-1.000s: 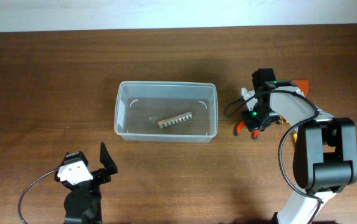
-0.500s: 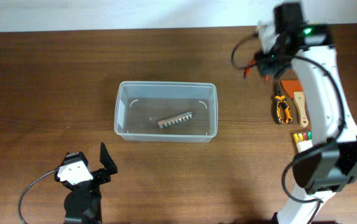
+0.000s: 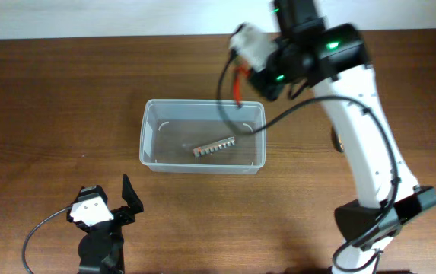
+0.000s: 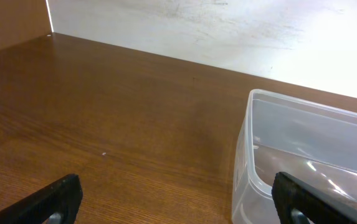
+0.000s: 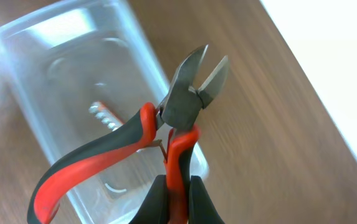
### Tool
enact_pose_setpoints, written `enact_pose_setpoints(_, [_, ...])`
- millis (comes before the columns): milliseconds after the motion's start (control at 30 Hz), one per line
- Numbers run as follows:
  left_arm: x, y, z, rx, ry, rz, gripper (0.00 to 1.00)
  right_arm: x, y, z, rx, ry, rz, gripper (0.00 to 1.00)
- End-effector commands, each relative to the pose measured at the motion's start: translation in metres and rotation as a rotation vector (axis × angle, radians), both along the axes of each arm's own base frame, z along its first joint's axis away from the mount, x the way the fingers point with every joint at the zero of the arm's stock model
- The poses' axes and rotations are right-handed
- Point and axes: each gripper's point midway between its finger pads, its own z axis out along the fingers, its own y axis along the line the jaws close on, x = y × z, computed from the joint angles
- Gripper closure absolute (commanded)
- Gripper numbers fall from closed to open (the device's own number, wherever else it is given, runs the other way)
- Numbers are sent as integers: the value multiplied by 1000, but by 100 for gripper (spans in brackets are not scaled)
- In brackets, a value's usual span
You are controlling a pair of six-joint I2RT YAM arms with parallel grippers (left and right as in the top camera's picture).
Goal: Pack container
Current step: 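Carry the red cutters into the container and open the right gripper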
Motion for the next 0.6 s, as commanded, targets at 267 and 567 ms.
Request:
enact_pose_setpoints(267, [0, 0, -1, 9, 2, -1, 1, -31, 44, -65, -158, 9, 454, 96])
enact_pose_setpoints(567, [0, 0, -1, 9, 2, -1, 1, -33, 52, -143, -180, 167, 480, 96])
